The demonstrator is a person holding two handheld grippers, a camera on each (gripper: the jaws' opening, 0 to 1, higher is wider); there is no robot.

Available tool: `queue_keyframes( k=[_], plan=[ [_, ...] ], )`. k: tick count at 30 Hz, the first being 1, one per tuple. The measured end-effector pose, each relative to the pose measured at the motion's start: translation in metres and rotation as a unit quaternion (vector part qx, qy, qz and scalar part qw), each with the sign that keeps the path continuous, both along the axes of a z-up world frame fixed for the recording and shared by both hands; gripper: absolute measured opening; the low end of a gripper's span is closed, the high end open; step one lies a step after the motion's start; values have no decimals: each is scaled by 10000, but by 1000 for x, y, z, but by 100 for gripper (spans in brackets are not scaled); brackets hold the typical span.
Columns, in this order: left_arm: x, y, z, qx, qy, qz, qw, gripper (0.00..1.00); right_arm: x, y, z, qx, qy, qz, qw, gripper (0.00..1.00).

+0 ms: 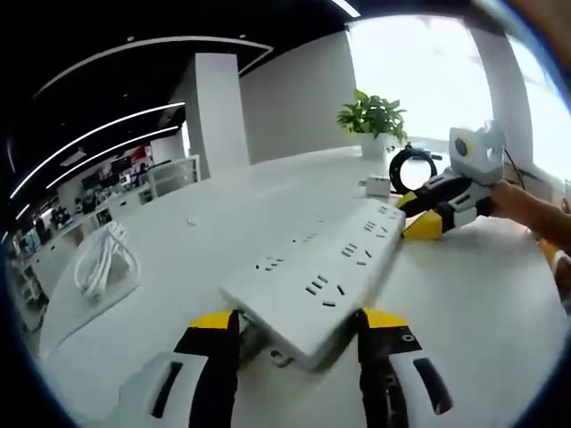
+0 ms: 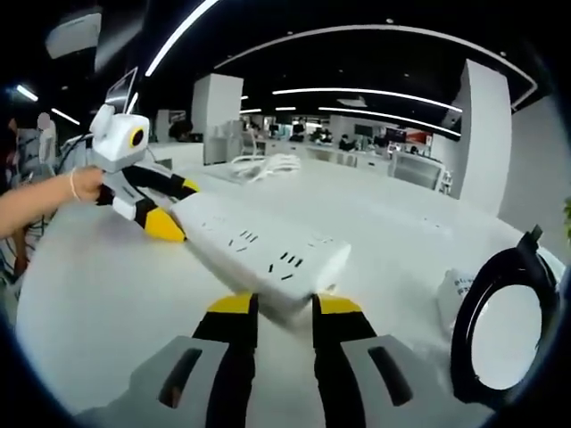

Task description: Straighten the power strip on the desk, plug the charger into it

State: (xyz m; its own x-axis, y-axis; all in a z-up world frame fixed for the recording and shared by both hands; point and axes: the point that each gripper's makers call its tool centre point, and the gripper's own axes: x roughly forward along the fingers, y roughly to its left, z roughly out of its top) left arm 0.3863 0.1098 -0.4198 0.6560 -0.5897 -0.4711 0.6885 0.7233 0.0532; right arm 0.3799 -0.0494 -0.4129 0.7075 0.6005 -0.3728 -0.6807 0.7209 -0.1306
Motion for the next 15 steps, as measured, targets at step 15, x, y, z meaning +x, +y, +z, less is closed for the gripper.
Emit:
queue_keyframes(
  k=[15],
  plan=[
    [-5,-7,-1,-28,-56,13,10000,53,0,-5,0,17,9,-45,10000,24]
  ],
)
